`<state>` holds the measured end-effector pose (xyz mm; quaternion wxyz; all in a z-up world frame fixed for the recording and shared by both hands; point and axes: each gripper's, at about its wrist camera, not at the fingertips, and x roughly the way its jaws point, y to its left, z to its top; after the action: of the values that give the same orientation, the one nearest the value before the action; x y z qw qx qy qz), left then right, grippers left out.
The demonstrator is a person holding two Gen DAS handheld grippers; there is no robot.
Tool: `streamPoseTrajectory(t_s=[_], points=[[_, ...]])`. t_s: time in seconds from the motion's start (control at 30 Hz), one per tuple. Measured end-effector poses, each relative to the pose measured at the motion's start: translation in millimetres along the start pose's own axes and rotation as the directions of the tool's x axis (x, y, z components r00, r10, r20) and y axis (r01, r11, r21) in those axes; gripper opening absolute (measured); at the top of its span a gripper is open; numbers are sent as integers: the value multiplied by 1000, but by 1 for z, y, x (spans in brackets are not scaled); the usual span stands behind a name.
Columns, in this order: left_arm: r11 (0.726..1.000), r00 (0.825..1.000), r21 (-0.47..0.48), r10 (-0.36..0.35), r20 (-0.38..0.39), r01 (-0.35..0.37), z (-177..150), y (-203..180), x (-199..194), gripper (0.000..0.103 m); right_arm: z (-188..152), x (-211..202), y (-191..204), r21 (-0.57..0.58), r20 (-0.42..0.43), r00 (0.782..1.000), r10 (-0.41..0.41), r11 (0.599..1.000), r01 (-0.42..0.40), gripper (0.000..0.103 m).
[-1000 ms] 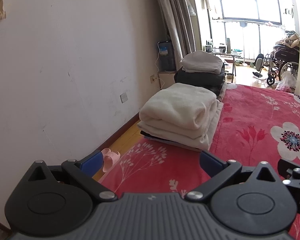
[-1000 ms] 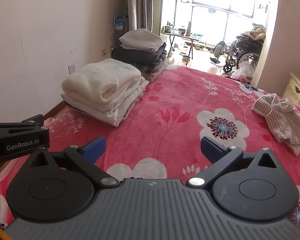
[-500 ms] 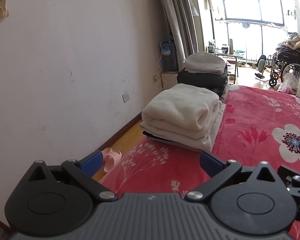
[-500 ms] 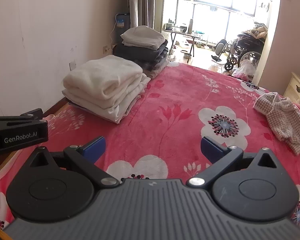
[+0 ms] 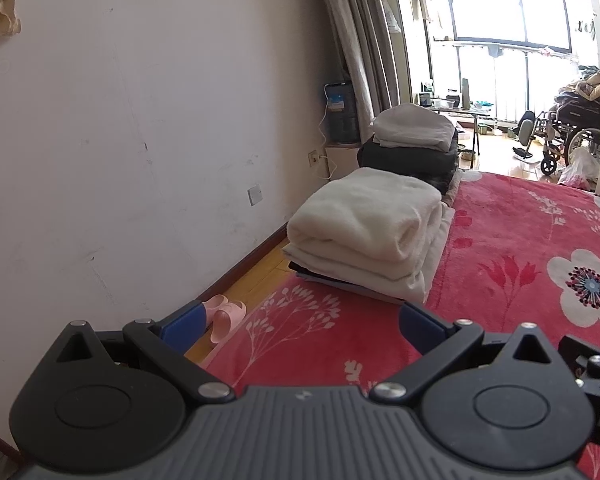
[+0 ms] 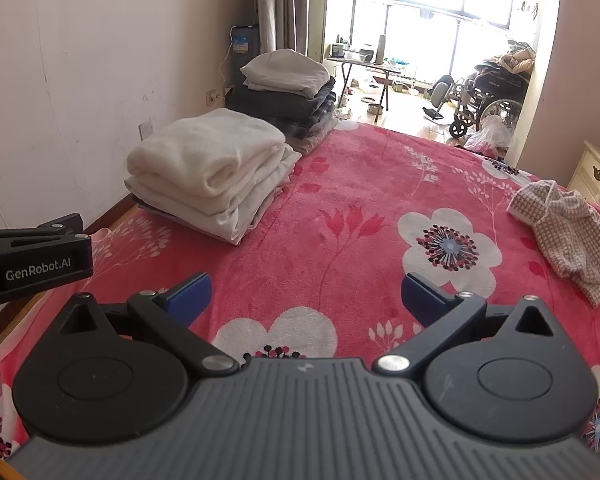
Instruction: Fold clothes
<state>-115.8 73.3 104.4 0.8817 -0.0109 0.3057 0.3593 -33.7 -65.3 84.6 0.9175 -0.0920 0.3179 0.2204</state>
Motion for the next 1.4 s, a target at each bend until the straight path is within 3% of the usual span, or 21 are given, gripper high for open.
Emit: streamPoseTrajectory(t_s=[1.4], points=[[1000,1000,0,5,-5,-5,-1,0,-3,103,-3,3,2,3,-23,1000,2,1000,-2,102]])
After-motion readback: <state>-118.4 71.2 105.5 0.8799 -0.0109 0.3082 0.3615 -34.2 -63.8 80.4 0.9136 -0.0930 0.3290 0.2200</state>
